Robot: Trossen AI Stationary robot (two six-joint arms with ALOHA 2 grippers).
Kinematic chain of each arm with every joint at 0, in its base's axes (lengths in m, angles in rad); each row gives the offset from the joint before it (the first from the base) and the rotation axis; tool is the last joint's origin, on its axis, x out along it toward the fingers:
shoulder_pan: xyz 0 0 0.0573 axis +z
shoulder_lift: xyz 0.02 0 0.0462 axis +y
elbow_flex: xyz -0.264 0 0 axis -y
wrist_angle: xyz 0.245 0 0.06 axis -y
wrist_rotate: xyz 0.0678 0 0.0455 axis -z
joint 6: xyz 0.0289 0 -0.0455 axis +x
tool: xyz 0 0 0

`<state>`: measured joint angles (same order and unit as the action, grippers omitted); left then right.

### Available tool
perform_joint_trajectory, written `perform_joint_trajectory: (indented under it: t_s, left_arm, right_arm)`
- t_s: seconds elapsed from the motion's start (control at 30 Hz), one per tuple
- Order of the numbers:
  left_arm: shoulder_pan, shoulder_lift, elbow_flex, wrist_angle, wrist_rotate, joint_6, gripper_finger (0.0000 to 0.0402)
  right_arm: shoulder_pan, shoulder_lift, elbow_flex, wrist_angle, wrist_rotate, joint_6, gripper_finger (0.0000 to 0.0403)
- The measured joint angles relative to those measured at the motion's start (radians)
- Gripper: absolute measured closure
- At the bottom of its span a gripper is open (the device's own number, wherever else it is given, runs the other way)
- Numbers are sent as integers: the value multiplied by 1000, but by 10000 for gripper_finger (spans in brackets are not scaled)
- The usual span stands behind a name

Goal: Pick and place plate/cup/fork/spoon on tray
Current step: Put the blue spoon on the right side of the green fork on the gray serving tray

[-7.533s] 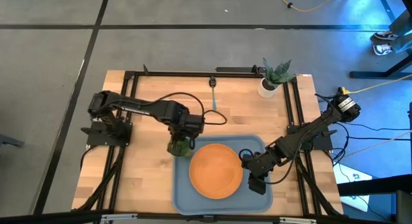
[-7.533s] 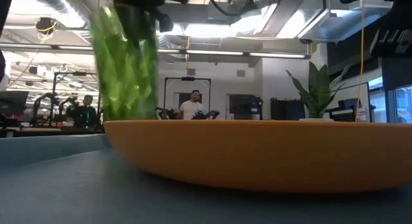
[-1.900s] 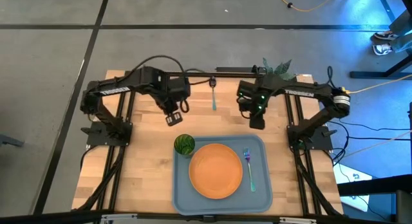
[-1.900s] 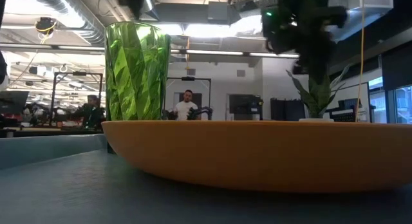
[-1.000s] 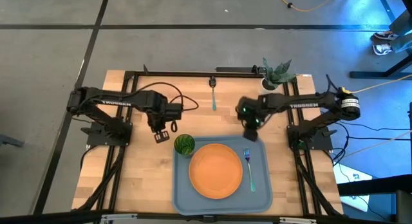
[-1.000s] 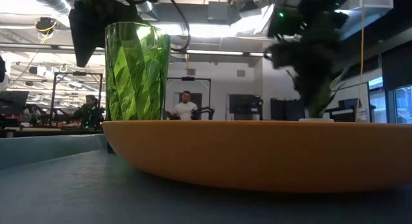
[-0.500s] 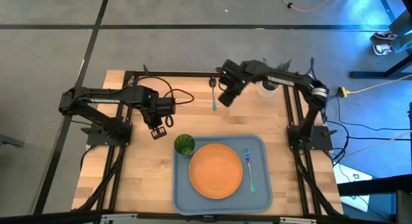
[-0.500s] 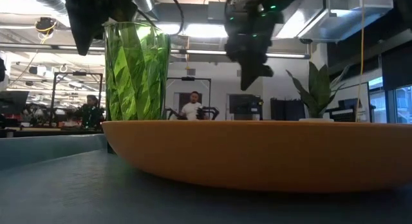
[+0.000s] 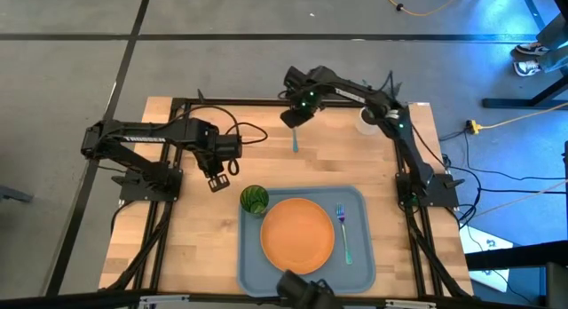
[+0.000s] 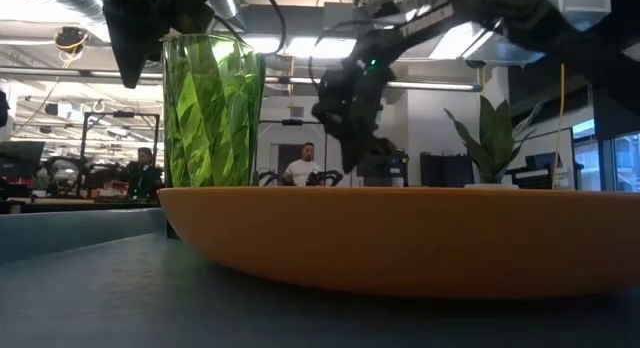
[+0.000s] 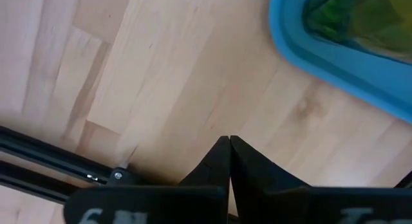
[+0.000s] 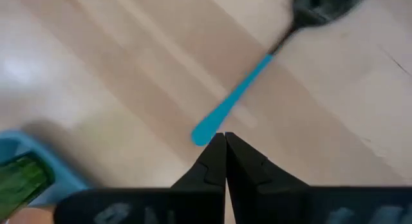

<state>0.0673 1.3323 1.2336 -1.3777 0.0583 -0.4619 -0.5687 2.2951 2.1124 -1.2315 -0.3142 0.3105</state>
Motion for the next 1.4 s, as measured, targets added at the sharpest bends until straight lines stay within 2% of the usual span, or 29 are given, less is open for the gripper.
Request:
perform_joint_trajectory:
  t_s: [0.17,0.47,0.73,0.9,1.0,1.4]
  left_arm:
    - [0,0,0,0,-32,1,401]
    - [0,0,0,0,-42,1,401]
    - [0,0,0,0,-43,1,401]
    - [0,0,0,0,-47,2,401]
    - [0,0,0,0,-49,2,401]
    - [0,1,0,2,-50,2,401]
  right_arm:
    - [-7,88,78,-44,15,2,398]
    - [-14,110,89,9,26,-2,395]
    - [-21,115,89,19,33,0,342]
    - [-20,122,76,55,105,34,314]
    - [-20,122,74,57,145,97,312]
    - [-7,126,74,77,138,183,311]
